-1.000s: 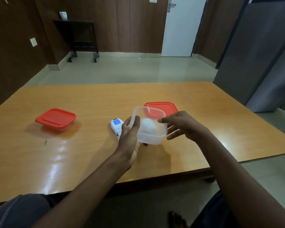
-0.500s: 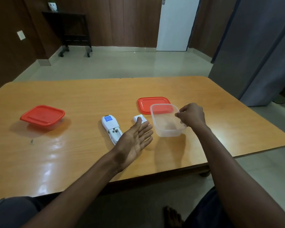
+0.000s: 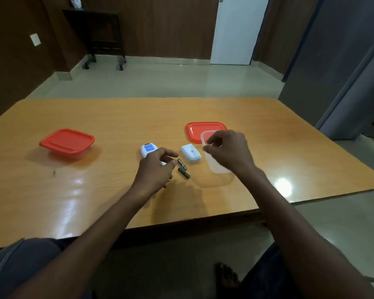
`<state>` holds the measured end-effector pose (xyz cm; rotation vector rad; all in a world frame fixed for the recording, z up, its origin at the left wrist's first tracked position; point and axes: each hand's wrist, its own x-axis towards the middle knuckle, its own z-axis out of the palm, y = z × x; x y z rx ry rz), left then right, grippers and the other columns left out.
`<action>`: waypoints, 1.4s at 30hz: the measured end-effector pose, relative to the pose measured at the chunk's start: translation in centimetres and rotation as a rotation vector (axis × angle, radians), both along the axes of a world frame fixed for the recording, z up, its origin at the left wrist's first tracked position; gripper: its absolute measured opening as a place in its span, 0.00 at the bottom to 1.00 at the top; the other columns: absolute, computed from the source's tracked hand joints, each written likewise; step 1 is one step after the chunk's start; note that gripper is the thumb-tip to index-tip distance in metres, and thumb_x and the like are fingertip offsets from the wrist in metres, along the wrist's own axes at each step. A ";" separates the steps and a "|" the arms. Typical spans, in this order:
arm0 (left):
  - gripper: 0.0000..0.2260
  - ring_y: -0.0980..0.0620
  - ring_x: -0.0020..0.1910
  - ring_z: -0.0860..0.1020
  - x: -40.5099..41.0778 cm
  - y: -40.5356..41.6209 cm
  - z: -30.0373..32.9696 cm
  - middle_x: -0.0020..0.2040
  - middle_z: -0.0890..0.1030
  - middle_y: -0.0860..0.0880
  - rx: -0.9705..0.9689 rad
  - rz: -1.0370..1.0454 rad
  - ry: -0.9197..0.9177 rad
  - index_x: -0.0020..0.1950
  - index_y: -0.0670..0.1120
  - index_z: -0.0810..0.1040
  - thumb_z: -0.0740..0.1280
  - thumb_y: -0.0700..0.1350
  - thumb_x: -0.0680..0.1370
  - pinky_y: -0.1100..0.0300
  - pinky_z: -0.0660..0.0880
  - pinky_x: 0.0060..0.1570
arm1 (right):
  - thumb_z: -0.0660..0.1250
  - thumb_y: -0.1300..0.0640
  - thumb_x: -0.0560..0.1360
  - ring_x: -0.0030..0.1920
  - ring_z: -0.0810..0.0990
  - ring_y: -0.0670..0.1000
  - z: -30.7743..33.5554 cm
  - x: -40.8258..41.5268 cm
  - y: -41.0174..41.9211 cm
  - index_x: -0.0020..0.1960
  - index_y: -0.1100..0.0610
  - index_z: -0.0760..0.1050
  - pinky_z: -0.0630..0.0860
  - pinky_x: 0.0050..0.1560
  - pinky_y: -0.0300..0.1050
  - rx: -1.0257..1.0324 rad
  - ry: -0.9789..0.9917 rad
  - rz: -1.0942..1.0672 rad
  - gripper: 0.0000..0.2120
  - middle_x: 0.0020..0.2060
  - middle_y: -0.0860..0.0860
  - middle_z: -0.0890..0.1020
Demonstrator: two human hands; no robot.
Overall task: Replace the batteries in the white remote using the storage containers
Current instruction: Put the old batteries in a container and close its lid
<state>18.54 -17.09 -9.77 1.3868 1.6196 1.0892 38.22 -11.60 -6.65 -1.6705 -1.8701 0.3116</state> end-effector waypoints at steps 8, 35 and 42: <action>0.09 0.57 0.47 0.81 -1.1 0.6 -0.9 0.49 0.85 0.53 0.086 -0.058 0.342 0.54 0.50 0.84 0.69 0.39 0.77 0.61 0.78 0.45 | 0.67 0.57 0.77 0.52 0.82 0.58 -3.8 -5.2 -0.7 0.58 0.54 0.85 0.79 0.51 0.51 -0.083 -0.248 0.266 0.12 0.50 0.57 0.87; 0.05 0.67 0.38 0.81 5.0 1.7 0.3 0.37 0.86 0.56 0.099 0.010 0.060 0.48 0.51 0.86 0.76 0.49 0.73 0.74 0.71 0.37 | 0.77 0.58 0.63 0.40 0.85 0.51 0.7 2.6 2.3 0.44 0.51 0.87 0.84 0.45 0.51 -0.159 0.081 -0.121 0.10 0.38 0.49 0.87; 0.09 0.50 0.46 0.84 10.9 6.4 0.9 0.43 0.86 0.52 0.124 0.007 0.304 0.51 0.53 0.83 0.74 0.51 0.72 0.57 0.77 0.43 | 0.73 0.60 0.69 0.45 0.84 0.60 -0.8 5.0 3.4 0.47 0.53 0.85 0.80 0.43 0.46 -0.132 -0.230 -0.209 0.08 0.44 0.56 0.86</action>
